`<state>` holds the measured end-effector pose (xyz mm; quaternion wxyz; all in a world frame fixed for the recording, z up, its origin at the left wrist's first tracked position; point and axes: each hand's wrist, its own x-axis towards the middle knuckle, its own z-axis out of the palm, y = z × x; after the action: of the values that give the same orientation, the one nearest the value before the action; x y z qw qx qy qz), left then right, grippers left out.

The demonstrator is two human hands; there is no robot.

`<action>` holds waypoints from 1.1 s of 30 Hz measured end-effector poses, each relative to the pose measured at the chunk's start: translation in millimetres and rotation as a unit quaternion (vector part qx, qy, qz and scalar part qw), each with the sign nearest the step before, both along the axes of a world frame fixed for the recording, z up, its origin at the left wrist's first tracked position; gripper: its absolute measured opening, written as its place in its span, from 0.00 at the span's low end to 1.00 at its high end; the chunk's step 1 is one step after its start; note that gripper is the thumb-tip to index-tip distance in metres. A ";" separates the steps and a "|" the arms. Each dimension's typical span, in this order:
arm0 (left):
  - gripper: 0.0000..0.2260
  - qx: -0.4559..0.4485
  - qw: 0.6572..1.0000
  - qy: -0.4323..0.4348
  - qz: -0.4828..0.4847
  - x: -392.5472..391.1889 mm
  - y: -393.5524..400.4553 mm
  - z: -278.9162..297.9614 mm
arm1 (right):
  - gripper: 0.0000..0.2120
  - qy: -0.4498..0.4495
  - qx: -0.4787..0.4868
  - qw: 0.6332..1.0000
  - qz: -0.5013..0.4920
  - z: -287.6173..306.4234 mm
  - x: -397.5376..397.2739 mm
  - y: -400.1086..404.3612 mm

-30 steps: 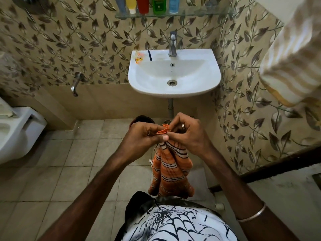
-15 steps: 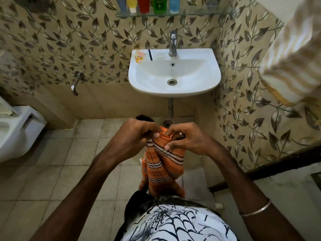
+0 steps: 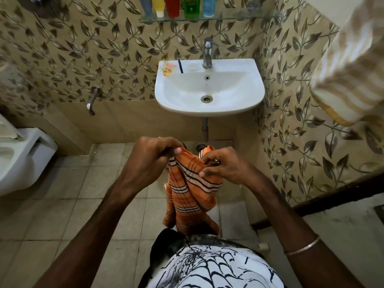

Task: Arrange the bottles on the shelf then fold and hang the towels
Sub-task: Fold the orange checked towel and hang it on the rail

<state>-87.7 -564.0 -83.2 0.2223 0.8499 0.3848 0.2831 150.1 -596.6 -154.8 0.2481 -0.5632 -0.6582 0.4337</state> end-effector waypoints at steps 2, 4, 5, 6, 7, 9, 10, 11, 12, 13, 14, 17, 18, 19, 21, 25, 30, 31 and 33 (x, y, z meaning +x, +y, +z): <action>0.05 -0.015 0.999 -0.027 0.025 -1.4 -0.1 0.4 | 0.09 -0.009 -0.008 1.000 -0.006 -5.1 2.4 -0.1; 0.05 -0.030 0.996 -0.054 0.063 -2.7 -0.5 1.4 | 0.10 -0.018 -0.015 1.000 -0.012 -9.5 5.0 -0.8; 0.06 -0.040 0.993 -0.071 0.084 -3.5 -0.5 1.8 | 0.09 -0.024 -0.015 0.999 -0.017 -11.3 6.4 -0.9; 0.06 -0.050 0.990 -0.089 0.101 -4.6 -0.1 1.8 | 0.09 -0.029 -0.012 0.999 -0.021 -12.4 7.7 -1.0; 0.06 -0.060 0.986 -0.107 0.114 -5.8 1.0 1.0 | 0.08 -0.032 -0.005 0.999 -0.025 -12.5 8.8 -1.4; 0.07 -0.094 0.976 -0.146 0.133 -7.6 4.2 -2.8 | 0.07 -0.033 0.013 0.999 -0.037 -11.9 10.2 -2.8; 0.08 -0.121 0.969 -0.169 0.136 -7.9 5.4 -5.5 | 0.05 -0.035 0.024 0.998 -0.041 -11.2 10.1 -3.6; 0.08 -0.152 0.959 -0.198 0.133 -7.6 6.3 -8.5 | 0.05 -0.039 0.036 0.998 -0.041 -10.7 9.1 -4.3; 0.08 -0.185 0.946 -0.235 0.124 -6.5 6.5 -11.3 | 0.06 -0.042 0.048 0.997 -0.038 -10.1 7.6 -5.2; 0.09 -0.218 0.930 -0.274 0.114 -4.8 6.6 -13.5 | 0.07 -0.044 0.059 0.997 -0.036 -8.9 5.9 -6.0; 0.10 -0.249 0.911 -0.311 0.106 -2.8 7.0 -15.1 | 0.08 -0.046 0.069 0.996 -0.033 -7.1 4.4 -6.5; 0.11 -0.266 0.888 -0.356 0.119 3.8 9.9 -18.5 | 0.08 -0.052 0.090 0.994 -0.028 1.0 1.8 -6.9; 0.11 -0.241 0.902 -0.338 0.124 5.4 10.7 -19.6 | 0.08 -0.054 0.091 0.994 -0.027 2.9 1.2 -6.8; 0.11 -0.207 0.923 -0.301 0.123 6.8 11.2 -20.4 | 0.08 -0.057 0.093 0.994 -0.024 5.2 -0.1 -7.1; 0.14 -0.142 0.969 -0.186 0.083 9.8 9.6 -21.2 | 0.06 -0.061 0.106 0.992 -0.010 8.6 -3.9 -8.0; 0.35 -0.036 0.990 0.138 -0.021 17.1 9.1 -25.0 | 0.06 -0.077 0.138 0.987 -0.005 15.0 -6.0 -8.1; 0.10 -0.009 0.993 0.112 -0.048 15.3 14.0 -27.3 | 0.06 -0.085 0.080 0.993 0.000 13.9 2.7 -11.4; 0.10 -0.007 0.993 0.106 -0.048 14.6 13.7 -28.4 | 0.06 -0.083 0.064 0.994 -0.002 12.7 4.3 -12.2; 0.10 -0.010 0.996 0.082 -0.040 12.6 12.2 -27.6 | 0.06 -0.084 0.038 0.996 -0.013 9.0 9.7 -12.3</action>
<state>-75.1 -551.8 -110.8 0.2095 0.8829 0.3700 0.1992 159.8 -608.8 -145.7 0.2191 -0.5962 -0.6853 0.3563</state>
